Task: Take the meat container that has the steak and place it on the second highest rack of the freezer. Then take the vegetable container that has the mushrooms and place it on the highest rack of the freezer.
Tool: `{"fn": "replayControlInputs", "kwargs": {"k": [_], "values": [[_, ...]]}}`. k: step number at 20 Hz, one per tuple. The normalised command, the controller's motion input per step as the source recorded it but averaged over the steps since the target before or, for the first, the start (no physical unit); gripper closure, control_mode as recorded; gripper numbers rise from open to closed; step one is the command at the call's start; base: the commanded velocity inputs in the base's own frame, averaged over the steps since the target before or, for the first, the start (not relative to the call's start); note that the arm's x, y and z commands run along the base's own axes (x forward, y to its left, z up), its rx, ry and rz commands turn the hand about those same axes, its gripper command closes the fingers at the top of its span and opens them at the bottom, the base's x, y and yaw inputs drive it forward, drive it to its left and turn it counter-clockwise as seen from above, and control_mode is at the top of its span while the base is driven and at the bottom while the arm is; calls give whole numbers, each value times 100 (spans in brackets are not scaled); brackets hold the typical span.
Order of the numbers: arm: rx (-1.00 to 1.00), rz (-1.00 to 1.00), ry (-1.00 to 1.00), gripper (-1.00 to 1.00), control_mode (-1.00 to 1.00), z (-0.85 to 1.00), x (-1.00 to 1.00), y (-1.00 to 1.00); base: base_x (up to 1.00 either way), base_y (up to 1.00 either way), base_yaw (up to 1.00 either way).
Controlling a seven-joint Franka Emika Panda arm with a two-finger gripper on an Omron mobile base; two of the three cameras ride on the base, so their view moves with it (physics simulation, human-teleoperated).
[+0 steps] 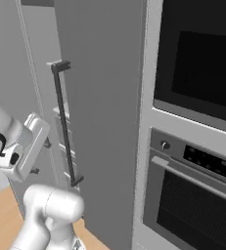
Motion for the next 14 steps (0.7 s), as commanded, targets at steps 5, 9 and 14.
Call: {"fn": "replayControlInputs", "kwargs": {"k": [5,9,14], "values": [[0,0,0,-100,100,0,0,0,-12,-100,-8],[0,0,0,-100,100,0,0,0,-35,-100,-15],[0,0,0,-100,100,0,0,0,-33,-100,-28]]}}
